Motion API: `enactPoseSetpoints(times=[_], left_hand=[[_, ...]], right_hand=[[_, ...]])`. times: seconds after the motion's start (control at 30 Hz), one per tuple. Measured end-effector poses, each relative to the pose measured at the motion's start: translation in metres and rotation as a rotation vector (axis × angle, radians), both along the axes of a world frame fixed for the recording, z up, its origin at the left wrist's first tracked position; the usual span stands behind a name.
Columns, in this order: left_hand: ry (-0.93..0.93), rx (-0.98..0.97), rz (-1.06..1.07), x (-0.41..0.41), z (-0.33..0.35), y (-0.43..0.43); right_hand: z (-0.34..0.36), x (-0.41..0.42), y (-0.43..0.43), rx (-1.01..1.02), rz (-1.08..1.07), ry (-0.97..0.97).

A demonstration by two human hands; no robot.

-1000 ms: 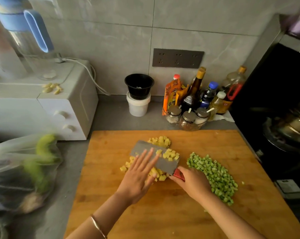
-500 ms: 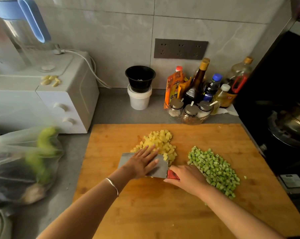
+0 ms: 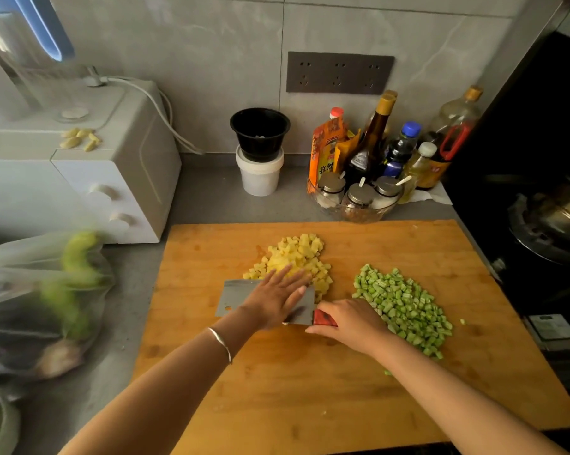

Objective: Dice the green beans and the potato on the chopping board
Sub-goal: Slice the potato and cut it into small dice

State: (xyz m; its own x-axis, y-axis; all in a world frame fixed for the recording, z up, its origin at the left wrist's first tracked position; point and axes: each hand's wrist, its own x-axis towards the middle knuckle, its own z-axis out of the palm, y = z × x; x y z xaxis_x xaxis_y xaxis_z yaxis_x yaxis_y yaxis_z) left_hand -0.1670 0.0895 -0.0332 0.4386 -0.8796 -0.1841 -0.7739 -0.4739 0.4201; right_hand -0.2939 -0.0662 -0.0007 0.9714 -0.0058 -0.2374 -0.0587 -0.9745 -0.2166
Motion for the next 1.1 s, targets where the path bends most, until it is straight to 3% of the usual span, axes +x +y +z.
enactPoseSetpoints(times=[0.07, 0.13, 0.27, 0.47, 0.6, 0.83, 1.1], left_hand=[[-0.028, 0.033, 0.061, 0.011, -0.004, 0.003], [-0.003, -0.059, 0.106, 0.017, -0.002, 0.010], [0.093, -0.315, 0.236, 0.020, 0.014, 0.018], [0.134, -0.450, 0.480, 0.013, 0.025, -0.009], [0.147, -0.387, 0.487, -0.012, 0.016, -0.055], [0.048, -0.371, 0.446, -0.046, -0.004, -0.122], [-0.033, -0.424, 0.567, -0.059, -0.023, -0.156]], right_hand=[[-0.006, -0.003, -0.004, 0.105, -0.061, 0.000], [-0.011, -0.007, -0.010, 0.189, -0.124, -0.033], [-0.006, -0.022, -0.038, 0.108, -0.150, -0.095], [0.014, -0.064, -0.103, 0.069, -0.311, -0.127], [0.018, -0.096, -0.164, 0.007, -0.508, -0.185], [-0.007, -0.107, -0.269, 0.077, -0.707, -0.220], [-0.056, -0.079, -0.302, 0.063, -0.828, -0.254]])
